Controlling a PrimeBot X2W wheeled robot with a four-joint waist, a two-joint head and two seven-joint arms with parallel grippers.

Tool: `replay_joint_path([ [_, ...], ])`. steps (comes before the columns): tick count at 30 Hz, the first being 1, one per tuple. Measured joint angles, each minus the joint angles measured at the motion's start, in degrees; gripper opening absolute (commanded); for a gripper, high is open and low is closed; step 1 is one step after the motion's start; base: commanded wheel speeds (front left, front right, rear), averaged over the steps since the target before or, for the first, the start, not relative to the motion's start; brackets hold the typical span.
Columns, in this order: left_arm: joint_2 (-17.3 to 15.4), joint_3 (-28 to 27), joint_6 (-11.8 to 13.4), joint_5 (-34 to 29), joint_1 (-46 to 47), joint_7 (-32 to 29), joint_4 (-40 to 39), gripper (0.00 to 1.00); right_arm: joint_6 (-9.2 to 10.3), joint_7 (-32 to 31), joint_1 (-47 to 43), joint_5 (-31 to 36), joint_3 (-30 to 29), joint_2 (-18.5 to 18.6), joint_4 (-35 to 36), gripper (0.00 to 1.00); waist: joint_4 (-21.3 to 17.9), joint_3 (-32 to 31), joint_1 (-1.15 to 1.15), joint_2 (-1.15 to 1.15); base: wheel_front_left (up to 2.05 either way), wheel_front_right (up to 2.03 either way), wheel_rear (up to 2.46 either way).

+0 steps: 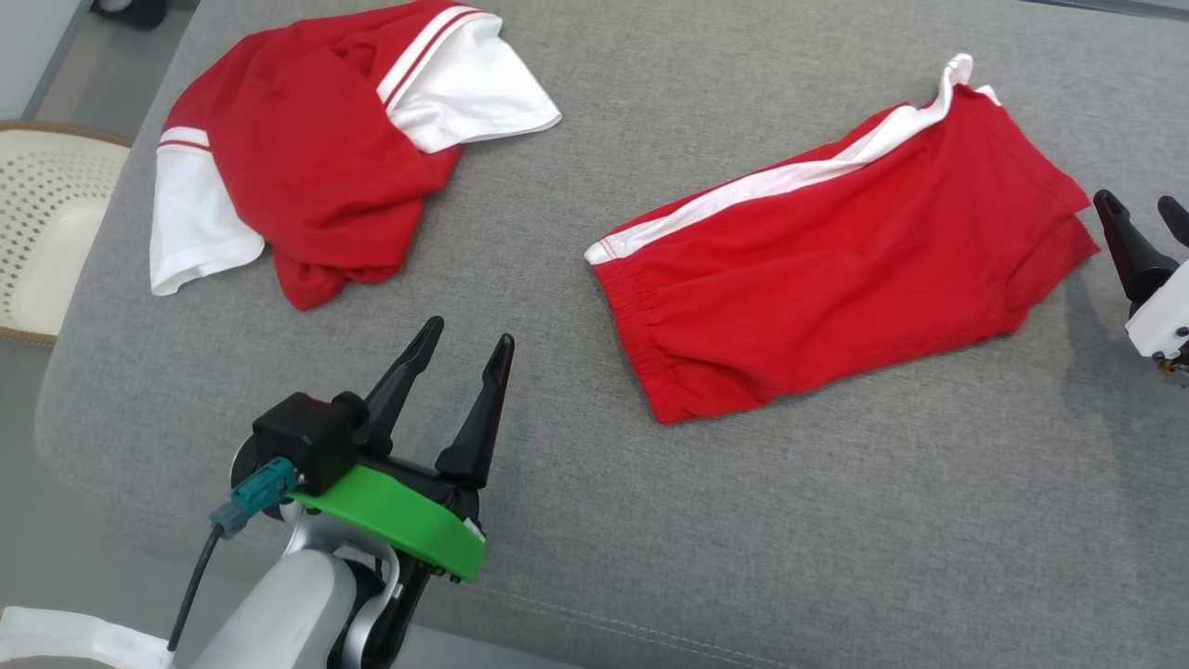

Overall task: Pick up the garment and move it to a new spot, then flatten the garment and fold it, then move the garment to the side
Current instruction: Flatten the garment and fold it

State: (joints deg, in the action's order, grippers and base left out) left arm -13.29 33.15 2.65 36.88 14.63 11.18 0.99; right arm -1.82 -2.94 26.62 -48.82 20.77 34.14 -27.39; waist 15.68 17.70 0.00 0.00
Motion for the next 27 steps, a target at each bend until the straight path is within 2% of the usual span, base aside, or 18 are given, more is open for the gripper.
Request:
replay_joint_path([
  [13,0.88,-0.83,0.68,-0.19,0.01,1.05,-0.51,1.0,0.42,-4.76,2.0,-0.89,1.32,-0.19,-3.27,1.0,6.45,3.09,0.0,0.0,0.0,0.0,0.0],
  [27,1.22,-1.74,0.96,-0.18,-0.02,1.56,-1.0,1.0,1.0,-9.26,4.61,0.14,2.09,2.31,-5.46,1.0,6.69,3.56,0.0,0.0,0.0,0.0,0.0],
])
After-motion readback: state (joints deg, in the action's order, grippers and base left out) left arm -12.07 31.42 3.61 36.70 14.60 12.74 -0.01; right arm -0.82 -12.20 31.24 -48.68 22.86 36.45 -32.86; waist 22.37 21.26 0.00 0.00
